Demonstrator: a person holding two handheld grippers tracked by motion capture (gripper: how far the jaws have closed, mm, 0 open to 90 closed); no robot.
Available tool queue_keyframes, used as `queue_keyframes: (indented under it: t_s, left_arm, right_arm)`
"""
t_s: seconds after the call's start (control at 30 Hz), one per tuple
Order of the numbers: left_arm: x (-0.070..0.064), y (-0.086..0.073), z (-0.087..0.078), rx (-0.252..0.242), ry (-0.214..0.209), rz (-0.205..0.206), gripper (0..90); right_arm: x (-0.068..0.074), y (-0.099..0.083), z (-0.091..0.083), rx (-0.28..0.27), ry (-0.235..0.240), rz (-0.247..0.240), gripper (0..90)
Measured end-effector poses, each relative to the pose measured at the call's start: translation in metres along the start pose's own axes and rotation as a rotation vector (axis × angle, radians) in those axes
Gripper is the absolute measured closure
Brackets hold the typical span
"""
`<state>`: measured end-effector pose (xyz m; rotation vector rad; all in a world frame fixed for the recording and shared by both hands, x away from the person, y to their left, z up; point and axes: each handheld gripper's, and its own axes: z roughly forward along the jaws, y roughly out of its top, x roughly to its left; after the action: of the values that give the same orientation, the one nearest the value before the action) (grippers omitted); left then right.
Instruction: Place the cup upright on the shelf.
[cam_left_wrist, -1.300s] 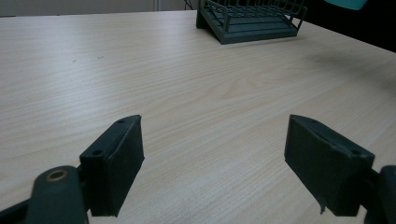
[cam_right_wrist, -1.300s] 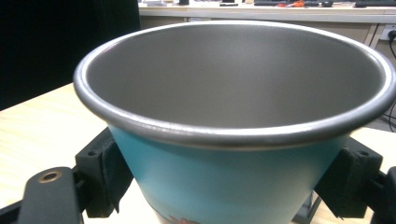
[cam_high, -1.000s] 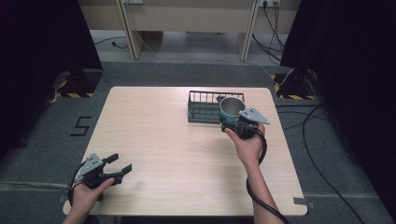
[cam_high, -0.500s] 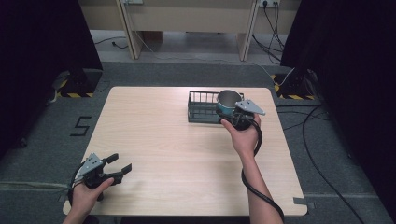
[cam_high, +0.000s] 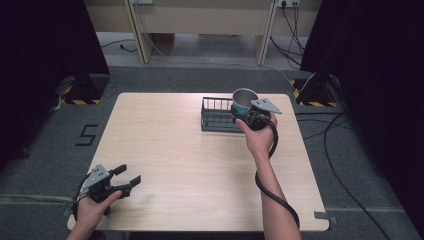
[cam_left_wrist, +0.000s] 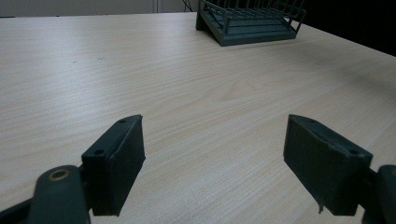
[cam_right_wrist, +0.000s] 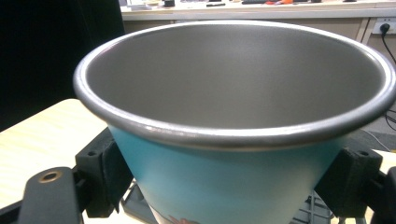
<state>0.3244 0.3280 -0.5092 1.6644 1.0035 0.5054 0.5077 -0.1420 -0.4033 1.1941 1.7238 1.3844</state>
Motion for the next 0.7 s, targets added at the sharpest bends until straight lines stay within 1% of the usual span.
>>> queue_keyframes:
  t_s: [0.13, 0.27, 0.6, 0.63, 0.7]
  left_arm:
    - [0.0, 0.0, -0.001, -0.001, 0.001, 0.0, 19.9]
    - [0.001, 0.0, -0.001, -0.003, 0.001, 0.001, 19.9]
    - [0.0, 0.0, -0.001, -0.003, 0.004, 0.004, 19.9]
    - [0.0, 0.0, -0.001, -0.003, 0.004, 0.004, 19.9]
    - [0.001, 0.0, -0.001, -0.004, 0.004, 0.004, 19.9]
  right_arm:
    - [-0.003, 0.002, 0.008, 0.011, -0.011, 0.003, 18.2]
    - [-0.004, 0.004, 0.013, 0.012, -0.012, 0.006, 18.2]
    - [-0.005, 0.017, 0.032, 0.019, -0.016, 0.019, 18.2]
    - [-0.005, 0.017, 0.032, 0.019, -0.016, 0.019, 18.2]
    - [-0.007, 0.02, 0.038, 0.023, -0.018, 0.023, 18.2]
